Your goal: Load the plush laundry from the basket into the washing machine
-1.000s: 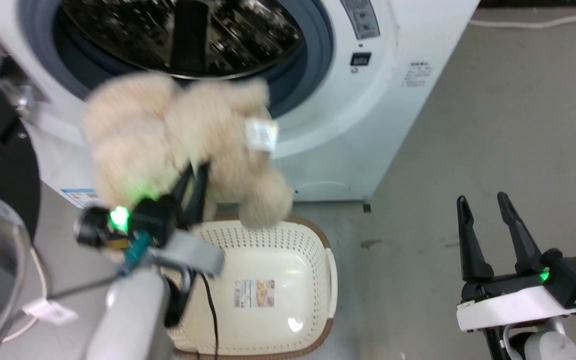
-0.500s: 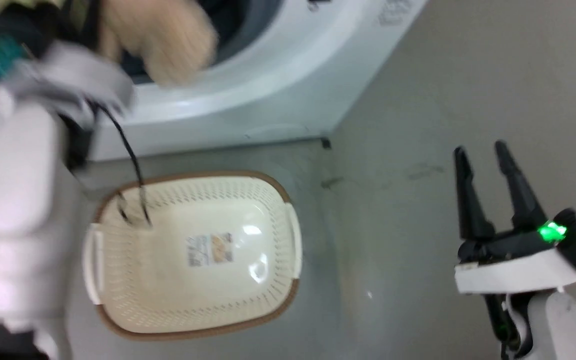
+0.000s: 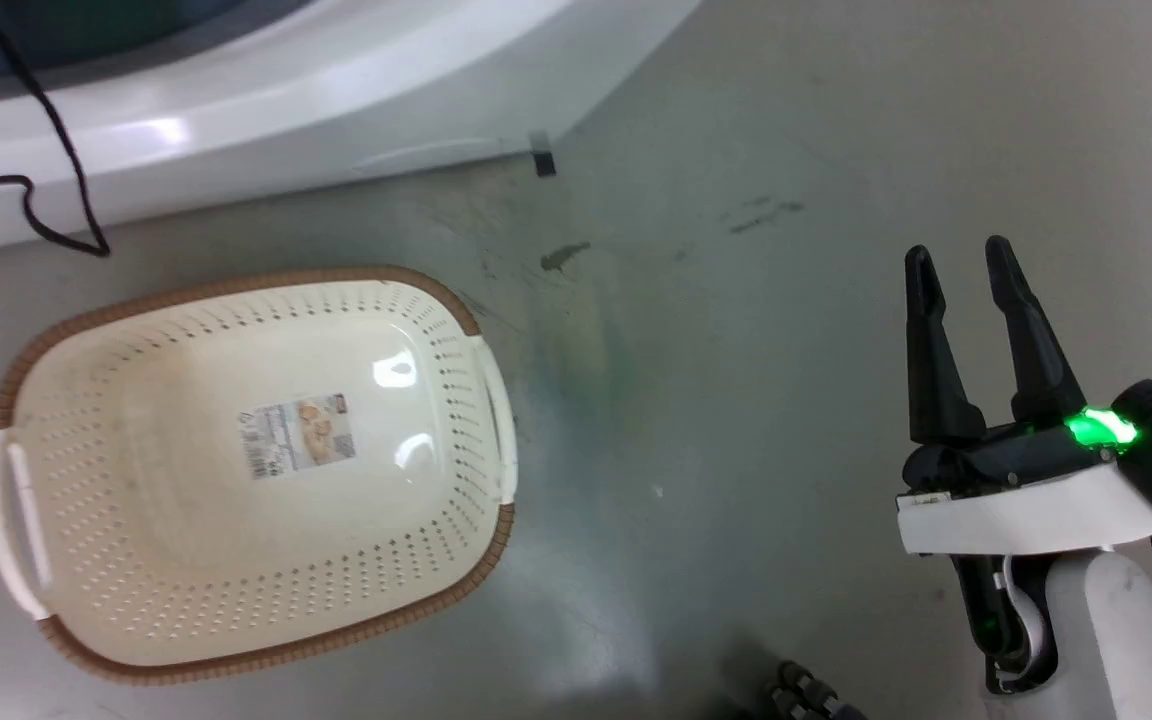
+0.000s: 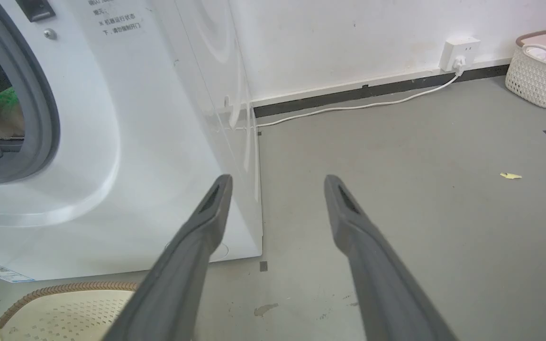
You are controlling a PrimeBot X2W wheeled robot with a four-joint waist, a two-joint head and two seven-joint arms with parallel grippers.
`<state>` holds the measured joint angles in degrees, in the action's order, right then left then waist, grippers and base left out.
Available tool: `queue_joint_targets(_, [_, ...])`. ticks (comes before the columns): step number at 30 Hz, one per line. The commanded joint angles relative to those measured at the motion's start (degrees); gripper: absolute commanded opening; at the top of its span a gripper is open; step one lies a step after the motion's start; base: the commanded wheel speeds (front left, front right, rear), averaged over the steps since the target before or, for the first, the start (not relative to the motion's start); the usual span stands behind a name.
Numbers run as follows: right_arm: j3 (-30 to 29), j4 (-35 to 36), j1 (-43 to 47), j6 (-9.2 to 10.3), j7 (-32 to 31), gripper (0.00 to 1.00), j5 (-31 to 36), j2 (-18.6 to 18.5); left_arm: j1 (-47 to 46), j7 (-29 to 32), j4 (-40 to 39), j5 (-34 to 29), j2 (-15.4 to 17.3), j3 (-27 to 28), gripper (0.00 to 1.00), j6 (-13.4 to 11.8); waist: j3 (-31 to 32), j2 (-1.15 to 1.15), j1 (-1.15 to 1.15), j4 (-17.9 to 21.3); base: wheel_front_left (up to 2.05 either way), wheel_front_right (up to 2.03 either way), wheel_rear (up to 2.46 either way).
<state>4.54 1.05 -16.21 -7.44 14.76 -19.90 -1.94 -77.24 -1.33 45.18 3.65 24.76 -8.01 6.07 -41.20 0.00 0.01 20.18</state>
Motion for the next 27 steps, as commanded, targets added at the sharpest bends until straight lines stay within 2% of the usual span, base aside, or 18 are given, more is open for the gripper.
queue_joint_targets(1, [0.2,0.3,-1.0,-0.05,0.2,1.00,-0.4,-0.1,-1.5,-0.1,0.6,-0.4,0.5,-0.3,0.00,0.1,-1.1,0.00,-0.01,0.9,0.00,0.00,0.00])
queue_joint_targets(6, [0.4,0.2,-1.1,-0.05,0.2,1.00,-1.1,-0.1,-3.8,0.7,6.5,-0.8,0.9,-2.4,0.00,0.7,-1.5,0.00,-0.01,0.7,0.00,0.00,0.00])
queue_joint_targets(7, [0.2,0.7,-1.2,-0.05,0.2,1.00,-1.0,-0.1,-4.2,0.5,8.4,-0.5,0.8,-2.7,0.96,0.8,-1.1,0.00,-0.01,0.4,0.00,0.00,0.00])
queue_joint_targets(8, [0.1,0.8,-1.3,-0.05,0.2,1.00,-0.9,-0.1,-4.2,-0.1,9.1,-0.5,0.7,-2.9,1.00,0.8,-0.8,0.00,-0.01,0.3,0.00,0.00,0.00])
queue_joint_targets(14, [-0.9,0.9,-1.2,-0.05,0.2,1.00,0.6,-0.1,-2.9,-5.0,11.9,0.2,-0.2,-3.5,1.00,0.6,2.2,0.00,-0.01,-1.1,0.00,0.00,0.00])
queue_joint_targets(15, [-1.4,0.6,-0.8,-0.05,0.2,1.00,1.5,-0.1,-1.1,-8.2,12.5,0.6,-0.5,-3.4,1.00,0.4,4.5,0.00,-0.01,-1.9,0.00,0.00,0.00])
queue_joint_targets(20, [-2.5,0.0,0.5,-0.05,0.2,1.00,3.4,-0.1,4.3,-12.1,12.9,2.0,-1.9,-3.5,1.00,0.6,9.8,0.00,-0.01,-4.5,0.00,0.00,0.00])
queue_joint_targets(23, [-2.8,-0.7,2.3,-0.05,0.2,1.00,5.5,-0.1,11.7,-13.5,9.9,3.6,-3.7,-3.7,1.00,0.8,15.6,0.00,-0.01,-7.6,0.00,0.00,0.00])
queue_joint_targets(24, [-2.8,-0.7,2.3,-0.05,0.2,1.00,5.5,-0.1,11.7,-13.5,9.9,3.6,-3.7,-3.7,1.00,0.8,15.6,0.00,-0.01,-7.6,0.00,0.00,0.00])
queue_joint_targets(27, [-3.1,-1.0,3.9,-0.05,0.2,1.00,7.2,-0.1,18.8,-13.6,3.5,4.7,-5.1,-3.4,1.00,0.8,19.7,0.00,-0.01,-10.2,0.00,0.00,0.00])
